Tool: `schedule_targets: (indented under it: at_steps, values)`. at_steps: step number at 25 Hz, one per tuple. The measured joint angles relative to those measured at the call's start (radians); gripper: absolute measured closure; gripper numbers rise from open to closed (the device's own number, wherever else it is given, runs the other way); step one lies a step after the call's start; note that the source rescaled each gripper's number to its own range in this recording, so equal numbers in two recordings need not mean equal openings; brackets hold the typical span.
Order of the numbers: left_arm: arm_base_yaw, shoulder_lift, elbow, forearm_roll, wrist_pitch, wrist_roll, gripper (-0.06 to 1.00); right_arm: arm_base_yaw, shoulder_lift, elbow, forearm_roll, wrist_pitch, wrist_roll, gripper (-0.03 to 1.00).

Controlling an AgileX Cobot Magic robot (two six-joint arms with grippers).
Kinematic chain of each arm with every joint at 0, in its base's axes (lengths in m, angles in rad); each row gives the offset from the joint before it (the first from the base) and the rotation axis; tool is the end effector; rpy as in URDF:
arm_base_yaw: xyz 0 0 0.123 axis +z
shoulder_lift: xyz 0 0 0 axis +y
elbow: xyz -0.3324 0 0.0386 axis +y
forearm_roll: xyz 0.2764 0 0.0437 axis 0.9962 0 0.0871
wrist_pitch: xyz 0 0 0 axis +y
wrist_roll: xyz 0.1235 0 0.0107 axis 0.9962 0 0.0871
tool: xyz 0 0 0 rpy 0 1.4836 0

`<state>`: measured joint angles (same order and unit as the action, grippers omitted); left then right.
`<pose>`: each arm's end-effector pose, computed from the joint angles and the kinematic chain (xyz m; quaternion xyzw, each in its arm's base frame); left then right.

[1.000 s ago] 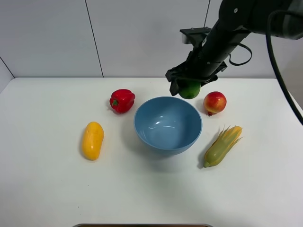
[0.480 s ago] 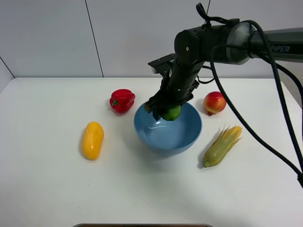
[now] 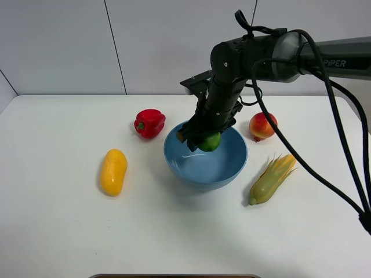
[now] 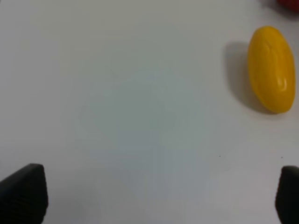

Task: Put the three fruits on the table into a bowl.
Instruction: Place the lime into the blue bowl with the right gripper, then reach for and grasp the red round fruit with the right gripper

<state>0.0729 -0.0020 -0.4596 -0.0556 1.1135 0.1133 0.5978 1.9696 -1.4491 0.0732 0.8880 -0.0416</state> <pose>0.0006 -0.0062 0.2569 0.0190 0.8756 0.0172 0.4824 0.3736 0.2629 0.1949 -0.2932 0.9474 0.0640 0.1110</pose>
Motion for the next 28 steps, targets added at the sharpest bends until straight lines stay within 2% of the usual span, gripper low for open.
schedule_targets:
  at_steps: [2, 4, 7, 15, 18, 24, 28]
  values:
    - [0.000, 0.000, 0.000, 0.000, 0.000, 0.000, -0.06, 0.000, 0.000, 0.000, 0.000, 0.008, 0.000, 0.82]
    - [0.000, 0.000, 0.000, 0.000, 0.000, 0.000, -0.06, 0.000, 0.000, 0.000, 0.000, 0.018, 0.002, 0.64]
    - [0.000, 0.000, 0.000, 0.000, 0.000, 0.000, -0.06, 0.000, 0.000, 0.000, 0.000, 0.029, 0.010, 0.52]
    - [0.000, 0.000, 0.000, 0.000, 0.000, 0.000, -0.06, 0.000, 0.000, 0.000, 0.003, 0.053, 0.011, 0.49]
    - [0.000, 0.000, 0.000, 0.000, 0.000, 0.000, -0.06, 0.000, -0.001, -0.019, 0.003, 0.097, 0.011, 0.49]
    - [0.000, 0.000, 0.000, 0.000, 0.000, 0.000, -0.06, 0.000, -0.001, -0.148, 0.000, 0.199, 0.016, 0.48]
    - [0.000, 0.000, 0.000, 0.000, 0.000, 0.000, -0.06, 0.000, -0.001, -0.251, -0.062, 0.261, 0.042, 0.48]
